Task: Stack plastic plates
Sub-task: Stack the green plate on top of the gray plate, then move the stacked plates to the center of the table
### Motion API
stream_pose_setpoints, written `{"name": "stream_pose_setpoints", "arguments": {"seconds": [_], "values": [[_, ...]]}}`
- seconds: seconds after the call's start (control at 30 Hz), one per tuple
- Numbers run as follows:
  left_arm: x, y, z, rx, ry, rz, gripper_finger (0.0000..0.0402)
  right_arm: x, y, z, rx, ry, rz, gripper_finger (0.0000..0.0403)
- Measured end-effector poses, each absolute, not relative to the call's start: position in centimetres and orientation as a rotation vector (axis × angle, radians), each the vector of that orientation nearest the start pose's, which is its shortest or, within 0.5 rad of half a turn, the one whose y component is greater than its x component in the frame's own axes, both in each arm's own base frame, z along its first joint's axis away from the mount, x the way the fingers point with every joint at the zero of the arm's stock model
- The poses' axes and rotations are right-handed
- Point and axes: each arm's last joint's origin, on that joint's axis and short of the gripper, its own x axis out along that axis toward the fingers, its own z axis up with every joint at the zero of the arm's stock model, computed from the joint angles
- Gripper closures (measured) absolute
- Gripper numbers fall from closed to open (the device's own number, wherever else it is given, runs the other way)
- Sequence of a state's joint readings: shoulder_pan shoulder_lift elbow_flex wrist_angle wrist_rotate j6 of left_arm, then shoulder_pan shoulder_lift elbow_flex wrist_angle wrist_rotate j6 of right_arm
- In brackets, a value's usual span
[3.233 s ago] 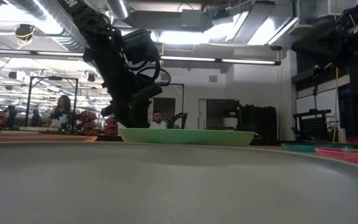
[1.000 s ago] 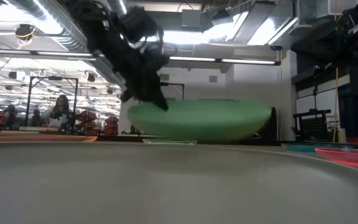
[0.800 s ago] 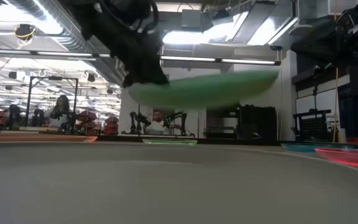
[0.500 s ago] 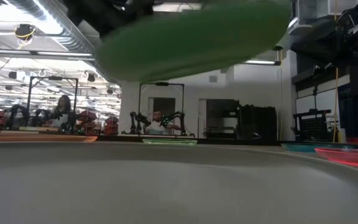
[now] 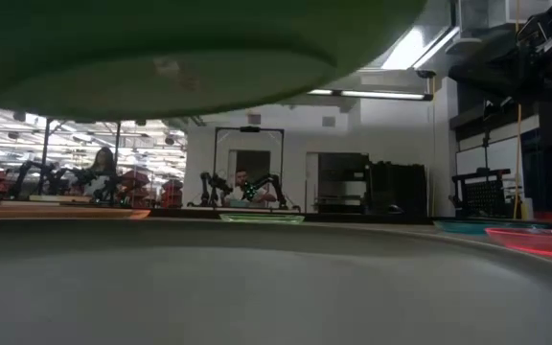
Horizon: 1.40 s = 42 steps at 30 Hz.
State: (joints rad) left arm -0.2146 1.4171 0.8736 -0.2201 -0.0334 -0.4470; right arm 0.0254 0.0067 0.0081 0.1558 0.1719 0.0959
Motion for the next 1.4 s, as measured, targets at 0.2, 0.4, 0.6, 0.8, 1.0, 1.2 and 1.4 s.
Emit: {"name": "stream_pose_setpoints", "arguments": {"seconds": [0.2,0.4,0.6,0.8,1.0,1.2,1.4], "values": [[28.3,-7.8,19.6,-0.308,0.862,0.043,0.0394,9.6,-0.3,18.1,0.111,-0.166,-0.138,0.0398],[29.3,-8.4,17.1,-0.312,0.907,0.050,0.0393,9.6,-0.3,18.1,0.111,-0.167,-0.139,0.0397],[29.7,-8.1,16.2,-0.314,0.929,0.071,0.0366,9.6,-0.2,18.1,0.111,-0.164,-0.139,0.0397],[29.9,-7.7,16.3,-0.350,0.923,0.091,0.0324,9.6,-0.2,18.1,0.111,-0.164,-0.138,0.0398],[29.4,-7.1,17.5,-0.396,0.949,0.030,0.0299,9.6,-0.3,18.1,0.111,-0.163,-0.139,0.0398],[28.2,-8.1,21.3,-0.332,0.829,-0.034,0.0298,9.6,-0.3,18.1,0.111,-0.163,-0.139,0.0398],[27.1,-9.8,23.4,-0.269,0.711,-0.065,0.0298,9.6,-0.3,18.1,0.112,-0.163,-0.139,0.0397]]}}
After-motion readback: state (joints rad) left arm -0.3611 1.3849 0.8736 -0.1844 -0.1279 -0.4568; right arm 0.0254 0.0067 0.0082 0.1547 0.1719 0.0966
